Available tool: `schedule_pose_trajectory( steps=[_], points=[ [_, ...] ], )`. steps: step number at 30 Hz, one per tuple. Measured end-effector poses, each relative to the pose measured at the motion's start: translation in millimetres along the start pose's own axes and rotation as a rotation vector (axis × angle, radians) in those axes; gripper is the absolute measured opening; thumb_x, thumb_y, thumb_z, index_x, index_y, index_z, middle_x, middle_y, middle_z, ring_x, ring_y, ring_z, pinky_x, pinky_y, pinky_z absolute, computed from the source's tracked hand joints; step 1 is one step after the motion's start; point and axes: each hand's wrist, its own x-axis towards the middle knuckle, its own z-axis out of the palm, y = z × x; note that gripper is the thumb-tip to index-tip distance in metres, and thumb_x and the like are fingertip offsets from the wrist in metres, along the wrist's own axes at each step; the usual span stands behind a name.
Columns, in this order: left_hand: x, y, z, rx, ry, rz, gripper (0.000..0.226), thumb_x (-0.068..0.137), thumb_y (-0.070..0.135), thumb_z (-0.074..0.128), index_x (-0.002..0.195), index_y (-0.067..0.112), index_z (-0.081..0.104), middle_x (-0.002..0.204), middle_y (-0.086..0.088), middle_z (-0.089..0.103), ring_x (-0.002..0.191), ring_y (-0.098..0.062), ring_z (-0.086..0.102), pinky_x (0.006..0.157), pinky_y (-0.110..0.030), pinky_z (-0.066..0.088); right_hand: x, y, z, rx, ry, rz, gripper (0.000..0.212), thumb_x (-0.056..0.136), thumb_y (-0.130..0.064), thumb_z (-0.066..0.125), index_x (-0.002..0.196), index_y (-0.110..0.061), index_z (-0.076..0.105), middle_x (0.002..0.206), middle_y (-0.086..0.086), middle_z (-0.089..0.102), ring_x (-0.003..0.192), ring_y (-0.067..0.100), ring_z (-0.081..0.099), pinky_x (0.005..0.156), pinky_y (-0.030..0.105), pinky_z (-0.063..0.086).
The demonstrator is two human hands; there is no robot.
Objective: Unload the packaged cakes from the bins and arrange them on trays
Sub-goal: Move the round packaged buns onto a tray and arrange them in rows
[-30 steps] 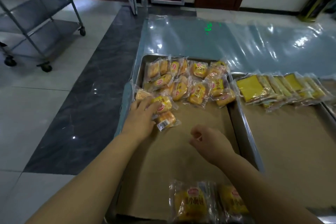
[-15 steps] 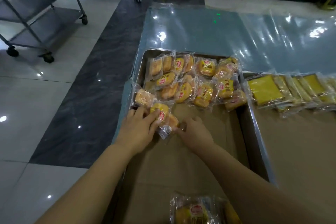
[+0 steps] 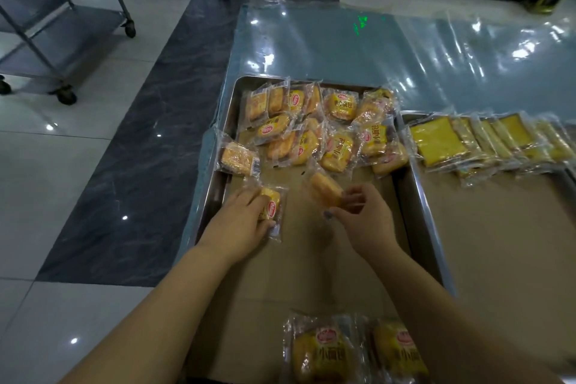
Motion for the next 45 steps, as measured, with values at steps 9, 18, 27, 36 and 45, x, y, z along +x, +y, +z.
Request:
schedule_pose_trajectory(
  steps=[9, 18, 27, 36, 45],
  points=[
    [-21.9, 15.7, 9.7, 0.167, 0.064, -0.139, 0.051, 0.085, 0.061, 0.044, 0.123, 0.027, 0.049, 0.122, -0.004, 0.045, 0.11, -0.023, 0.037, 0.089, -0.036, 0.038, -42.1, 21.5, -35.6, -0.668, -0.148, -0.593, 0.015, 0.081, -0.01, 0.067, 0.095, -0.013, 0.072, 0.102, 0.006, 0.06, 0.096, 0.026, 0.051, 0.08, 0.041, 0.046],
    [-41.9, 26.1, 19.0, -0.048, 0.072, -0.165, 0.053, 0.084, 0.053, 0.055, 0.125, 0.021, 0.045, 0.125, 0.0, 0.045, 0.105, -0.017, 0.05, 0.083, -0.03, 0.045, -45.3, 35.3, -36.4, -0.527, -0.136, -0.411, 0.038, 0.085, -0.03, 0.065, 0.122, -0.021, 0.058, 0.117, 0.0, 0.053, 0.107, 0.017, 0.046, 0.088, 0.03, 0.042],
    [-70.9, 31.8, 18.6, 0.026, 0.044, -0.316, 0.055, 0.082, 0.061, 0.051, 0.121, 0.023, 0.049, 0.123, -0.006, 0.04, 0.11, -0.026, 0.043, 0.085, -0.034, 0.042, -46.9, 29.9, -22.0, -0.659, -0.276, -0.372, 0.039, 0.091, -0.026, 0.055, 0.13, -0.024, 0.053, 0.141, -0.001, 0.041, 0.123, 0.023, 0.041, 0.098, 0.039, 0.04],
    [-103.5, 33.6, 24.7, -0.046, 0.053, -0.072, 0.031, 0.091, 0.026, 0.053, 0.123, 0.027, 0.057, 0.136, -0.001, 0.042, 0.127, -0.022, 0.029, 0.101, -0.037, 0.035, -68.0, 39.4, -22.4, -0.629, -0.201, -0.318, 0.035, 0.093, -0.03, 0.05, 0.127, -0.021, 0.051, 0.135, 0.002, 0.042, 0.119, 0.023, 0.041, 0.095, 0.039, 0.042],
    [-125.9, 37.3, 23.3, 0.026, -0.033, -0.122, 0.04, 0.091, 0.043, 0.05, 0.13, 0.036, 0.049, 0.133, 0.003, 0.043, 0.122, -0.022, 0.031, 0.099, -0.037, 0.038, -71.3, 44.0, -18.9, -0.588, -0.114, -0.196, 0.021, 0.086, -0.035, 0.062, 0.099, -0.02, 0.054, 0.121, 0.007, 0.046, 0.116, 0.025, 0.04, 0.101, 0.043, 0.039]
  ],
)
